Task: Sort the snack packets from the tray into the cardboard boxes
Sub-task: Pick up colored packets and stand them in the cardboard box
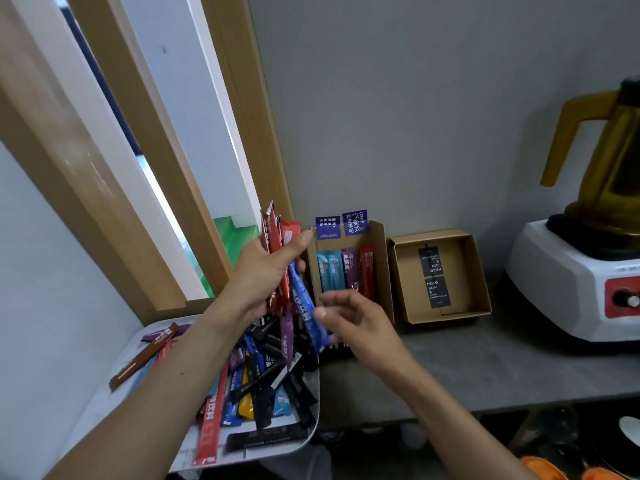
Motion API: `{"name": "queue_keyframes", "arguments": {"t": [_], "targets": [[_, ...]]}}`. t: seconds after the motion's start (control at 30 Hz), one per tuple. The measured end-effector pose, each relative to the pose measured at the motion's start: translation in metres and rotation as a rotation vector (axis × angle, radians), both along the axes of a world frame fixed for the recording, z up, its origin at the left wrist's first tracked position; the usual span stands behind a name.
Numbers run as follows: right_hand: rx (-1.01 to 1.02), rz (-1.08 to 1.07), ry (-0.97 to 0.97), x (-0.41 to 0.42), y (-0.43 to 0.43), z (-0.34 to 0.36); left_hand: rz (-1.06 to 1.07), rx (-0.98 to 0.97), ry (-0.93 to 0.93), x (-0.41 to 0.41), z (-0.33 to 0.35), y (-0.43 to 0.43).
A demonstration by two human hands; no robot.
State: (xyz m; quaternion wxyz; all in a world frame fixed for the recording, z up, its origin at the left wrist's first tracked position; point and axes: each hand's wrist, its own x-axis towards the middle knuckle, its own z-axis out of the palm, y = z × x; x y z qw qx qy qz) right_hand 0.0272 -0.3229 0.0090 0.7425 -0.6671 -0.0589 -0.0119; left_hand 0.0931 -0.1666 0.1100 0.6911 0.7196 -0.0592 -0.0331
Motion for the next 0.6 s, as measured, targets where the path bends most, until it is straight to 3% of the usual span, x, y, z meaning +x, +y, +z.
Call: {"name": "queue_keyframes", "arguments": {"t": [0.13, 0.3, 0.43, 0.6], "targets": [[0.141, 0.027, 0.047, -0.004, -0.004, -0.009, 0.042, 0.055, -0.038, -0.005, -0.002, -0.009], [0.551, 0.120, 0.198, -0.015, -0.022, -0.023, 0.036, 0.073, -0.022, -0.009, 0.003, 0.009], [0.596, 0.256, 0.241, -0.021, -0.026, -0.024, -0.105, 0.169, -0.032, -0.018, 0.007, 0.008], [0.581, 0.306, 0.244, -0.020, -0.023, -0.023, -0.008, 0.232, -0.121, -0.021, 0.008, -0.007]]}}
